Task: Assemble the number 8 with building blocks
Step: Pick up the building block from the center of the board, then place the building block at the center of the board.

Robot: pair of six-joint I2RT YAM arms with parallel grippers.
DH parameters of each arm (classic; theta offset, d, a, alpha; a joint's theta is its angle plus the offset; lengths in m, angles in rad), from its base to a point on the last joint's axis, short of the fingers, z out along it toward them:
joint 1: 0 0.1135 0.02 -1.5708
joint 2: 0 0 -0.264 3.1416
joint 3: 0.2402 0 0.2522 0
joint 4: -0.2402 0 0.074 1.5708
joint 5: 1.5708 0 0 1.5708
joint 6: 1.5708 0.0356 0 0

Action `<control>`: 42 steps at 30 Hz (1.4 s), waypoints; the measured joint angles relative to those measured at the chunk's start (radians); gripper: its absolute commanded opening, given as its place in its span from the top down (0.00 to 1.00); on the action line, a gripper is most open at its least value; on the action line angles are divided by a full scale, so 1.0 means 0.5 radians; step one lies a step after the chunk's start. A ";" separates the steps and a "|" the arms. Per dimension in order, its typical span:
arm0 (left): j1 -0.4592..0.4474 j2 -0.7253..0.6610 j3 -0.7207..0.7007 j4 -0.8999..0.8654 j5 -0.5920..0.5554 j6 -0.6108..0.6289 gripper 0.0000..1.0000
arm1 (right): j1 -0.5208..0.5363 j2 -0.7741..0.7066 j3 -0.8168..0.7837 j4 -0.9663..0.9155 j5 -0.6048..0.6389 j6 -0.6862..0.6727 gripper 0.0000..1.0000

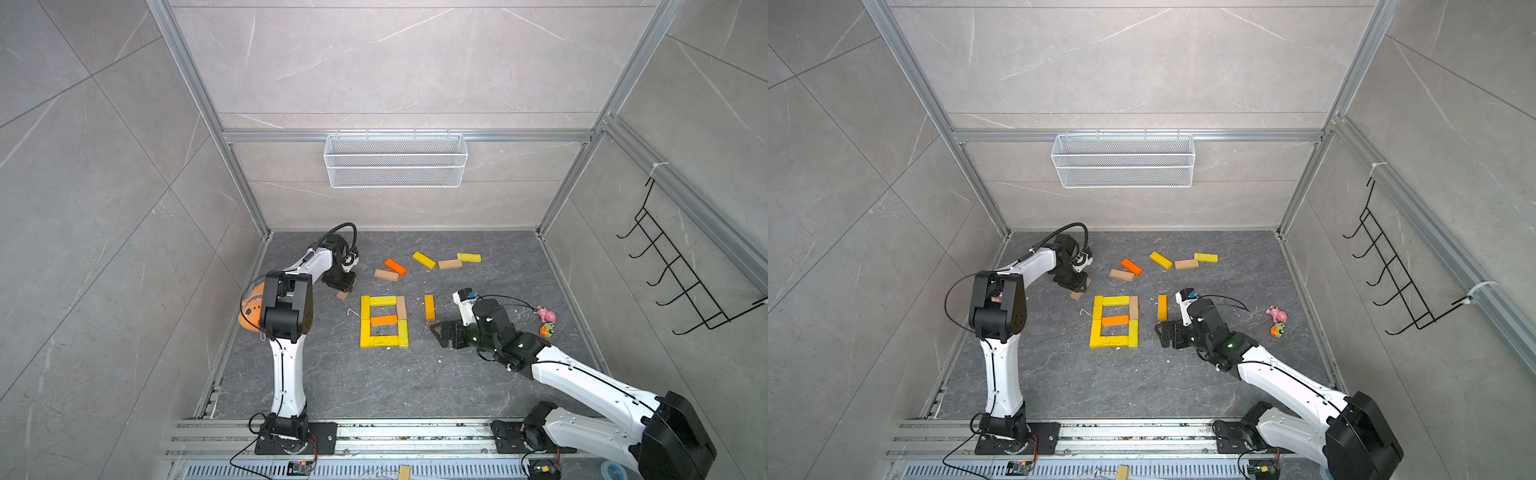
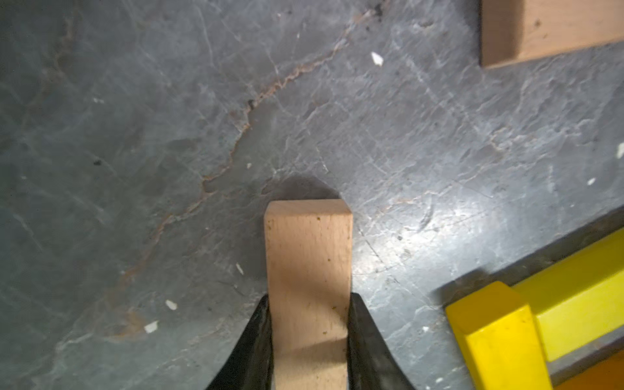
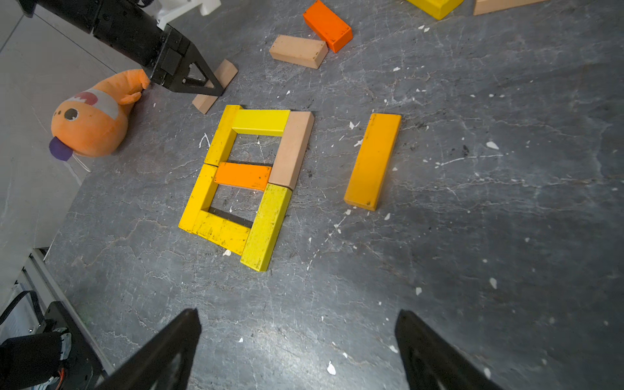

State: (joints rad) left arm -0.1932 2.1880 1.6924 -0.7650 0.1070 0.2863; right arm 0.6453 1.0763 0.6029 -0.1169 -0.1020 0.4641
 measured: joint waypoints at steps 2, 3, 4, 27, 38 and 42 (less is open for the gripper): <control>-0.018 -0.024 0.000 -0.011 0.002 0.009 0.81 | 0.000 -0.043 -0.012 -0.011 0.009 0.000 0.07; -0.030 -0.041 0.002 -0.021 0.002 0.012 0.81 | 0.000 -0.066 -0.018 -0.019 0.015 0.002 0.07; -0.043 -0.061 0.007 -0.040 0.001 0.014 0.81 | 0.000 -0.092 -0.024 -0.037 0.026 0.011 0.07; -0.970 0.137 1.101 -0.404 -0.047 0.292 0.79 | 0.000 -0.708 -0.047 -0.665 0.432 0.271 0.09; -1.190 0.510 1.268 -0.336 0.026 0.318 0.79 | 0.000 -0.908 -0.059 -0.838 0.618 0.345 0.09; -1.238 0.556 1.268 -0.305 0.069 0.321 0.78 | 0.000 -0.908 -0.090 -0.861 0.629 0.356 0.09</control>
State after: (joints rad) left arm -0.8120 2.4660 2.3264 -0.9176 0.1413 0.4469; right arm 0.6453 0.6224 0.5579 -0.5472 0.2123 0.6418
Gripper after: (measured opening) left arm 0.314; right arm 0.911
